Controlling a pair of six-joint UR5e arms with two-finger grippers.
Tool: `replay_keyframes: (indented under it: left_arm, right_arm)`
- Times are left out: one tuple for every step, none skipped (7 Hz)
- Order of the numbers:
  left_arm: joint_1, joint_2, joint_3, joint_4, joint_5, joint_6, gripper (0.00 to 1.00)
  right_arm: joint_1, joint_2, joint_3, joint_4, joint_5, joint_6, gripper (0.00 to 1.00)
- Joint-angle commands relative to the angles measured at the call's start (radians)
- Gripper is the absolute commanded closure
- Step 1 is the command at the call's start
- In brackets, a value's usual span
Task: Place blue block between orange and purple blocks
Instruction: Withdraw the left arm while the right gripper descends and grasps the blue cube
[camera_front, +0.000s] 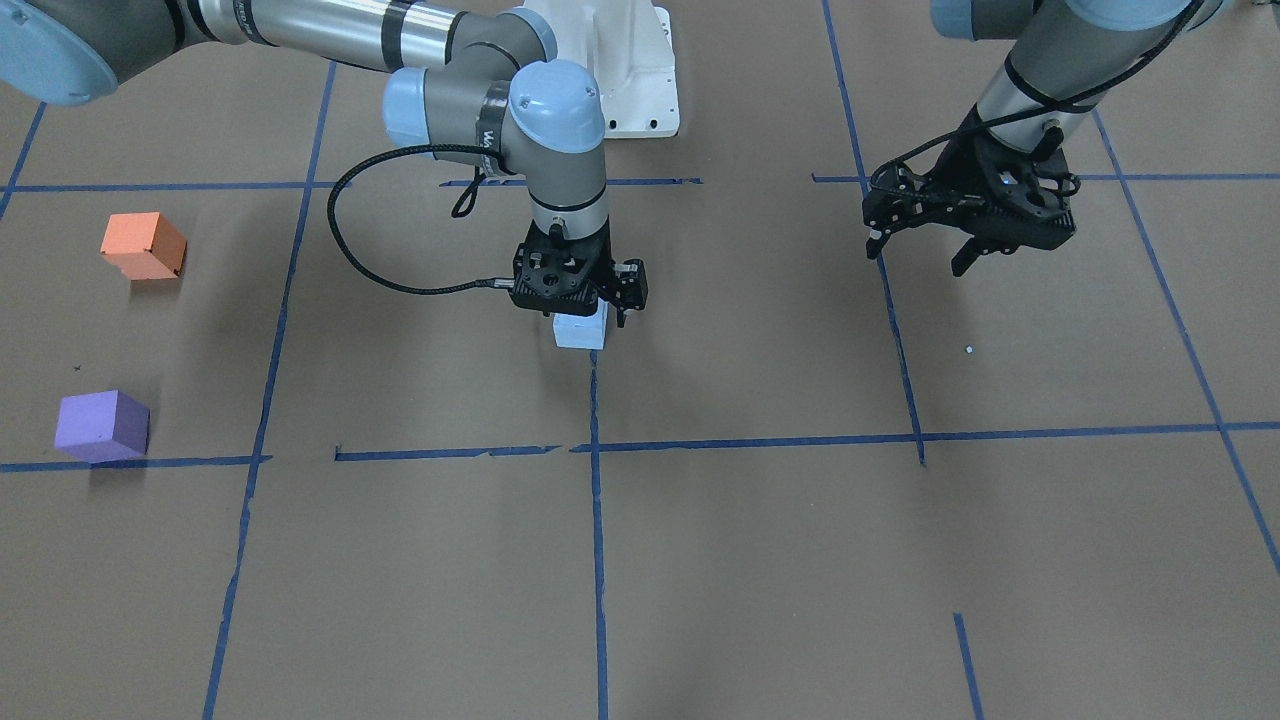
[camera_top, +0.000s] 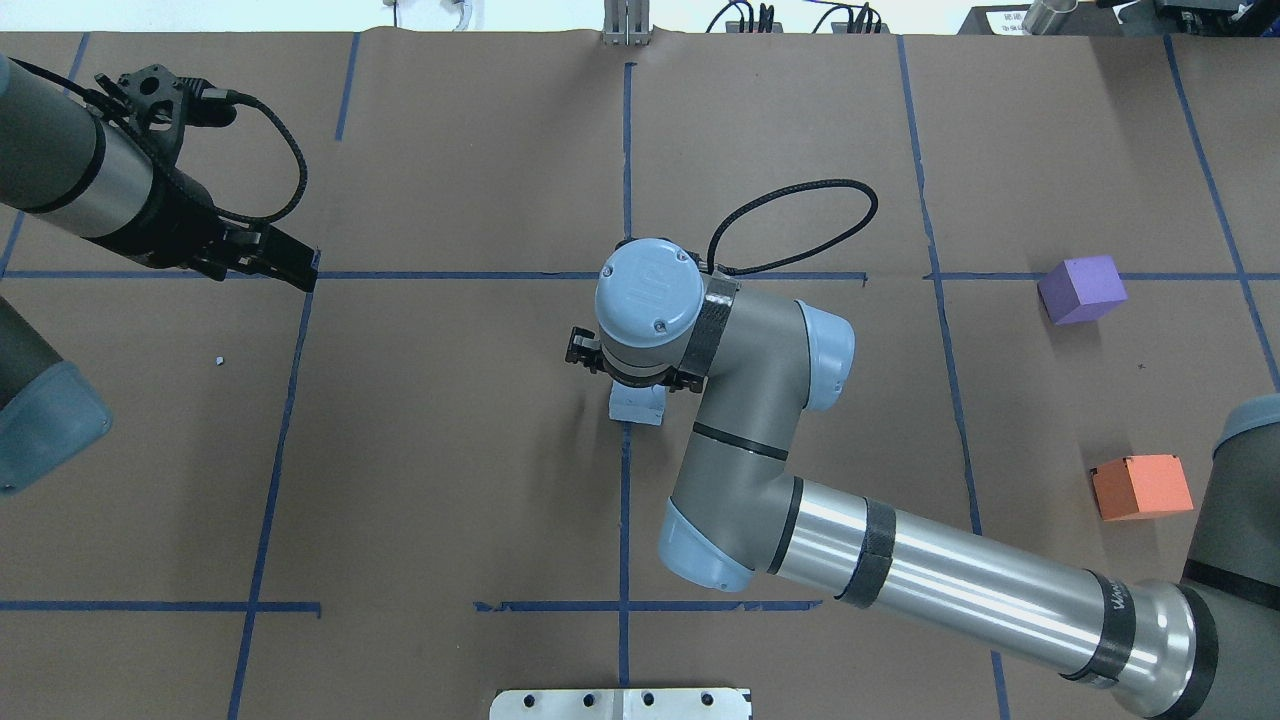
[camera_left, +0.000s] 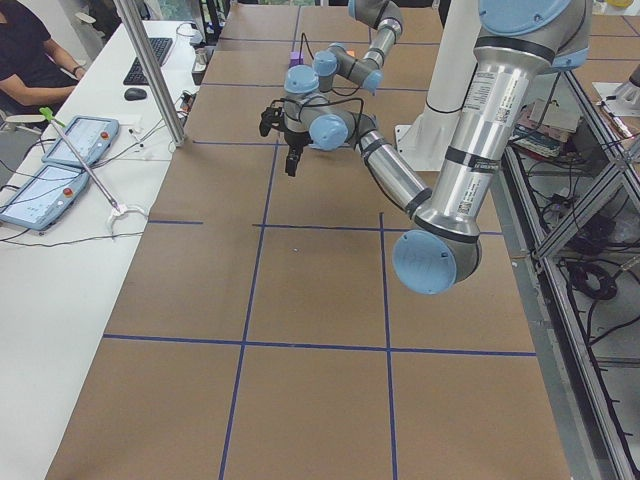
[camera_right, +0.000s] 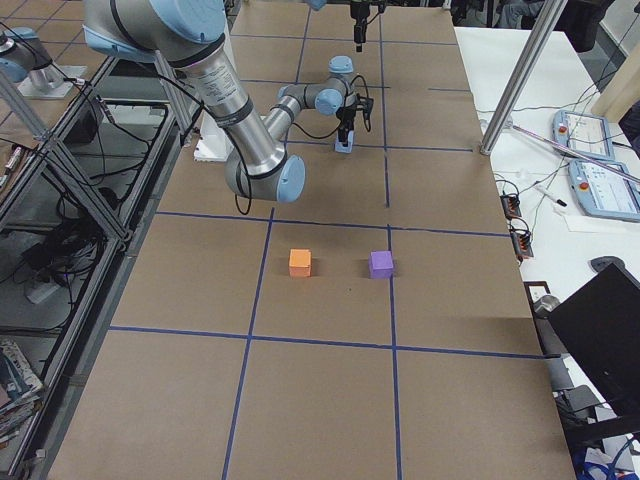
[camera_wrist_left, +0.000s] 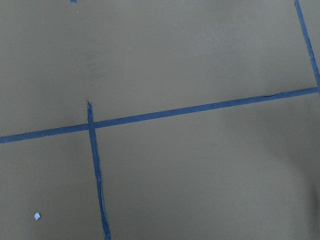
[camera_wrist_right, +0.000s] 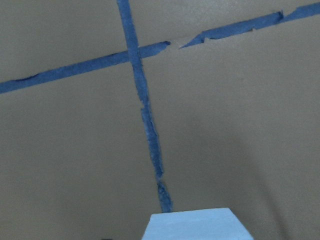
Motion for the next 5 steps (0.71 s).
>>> replay_keyframes:
  left_arm:
    - [0.000,0.000,0.002,0.001,-0.002,-0.001,0.00]
    - [0.000,-0.002,-0.001,0.001,-0.002,-0.001,0.00]
    - [0.000,-0.002,-0.003,0.001,-0.002,-0.001,0.00]
    - [-0.002,-0.002,-0.003,0.001,-0.002,-0.005,0.00]
    - [-0.002,-0.002,-0.003,0.001,-0.002,-0.007,0.00]
  right_arm:
    - [0.000,0.001,-0.011,0.007,0.003,-0.002,0.77]
    - [0.000,-0.009,-0.007,0.007,0.006,-0.005,0.87]
    - [0.017,-0.034,0.050,-0.001,0.019,-0.006,0.96]
    - [0.067,-0.132,0.176,-0.004,0.073,-0.008,0.96]
    - [0.156,-0.274,0.346,-0.004,0.167,-0.107,0.96]
